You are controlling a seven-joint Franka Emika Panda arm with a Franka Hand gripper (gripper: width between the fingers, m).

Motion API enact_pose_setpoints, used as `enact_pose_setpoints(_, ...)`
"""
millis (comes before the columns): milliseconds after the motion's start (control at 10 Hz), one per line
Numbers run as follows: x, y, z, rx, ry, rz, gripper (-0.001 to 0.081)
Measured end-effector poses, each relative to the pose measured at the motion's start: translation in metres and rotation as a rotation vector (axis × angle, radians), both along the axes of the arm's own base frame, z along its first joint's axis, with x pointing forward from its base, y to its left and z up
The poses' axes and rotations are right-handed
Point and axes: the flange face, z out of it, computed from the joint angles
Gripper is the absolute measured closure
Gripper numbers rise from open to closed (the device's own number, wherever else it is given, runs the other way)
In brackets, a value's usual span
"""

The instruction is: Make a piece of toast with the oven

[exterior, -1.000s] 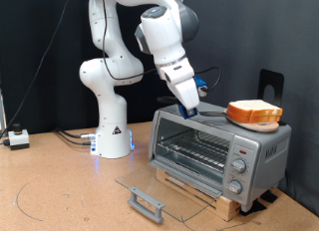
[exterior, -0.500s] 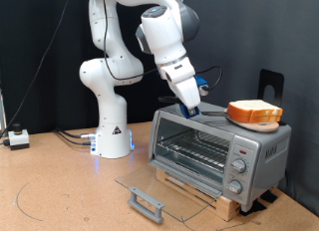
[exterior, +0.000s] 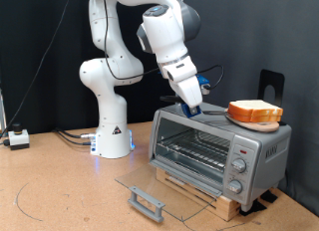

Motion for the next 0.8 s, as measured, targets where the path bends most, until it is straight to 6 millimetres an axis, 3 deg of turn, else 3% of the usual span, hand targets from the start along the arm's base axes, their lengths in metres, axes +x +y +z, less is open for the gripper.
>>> enact_pose_setpoints(800,0.0009,0.0031,0.0035,-0.044,0.005,-0.001,0.0411)
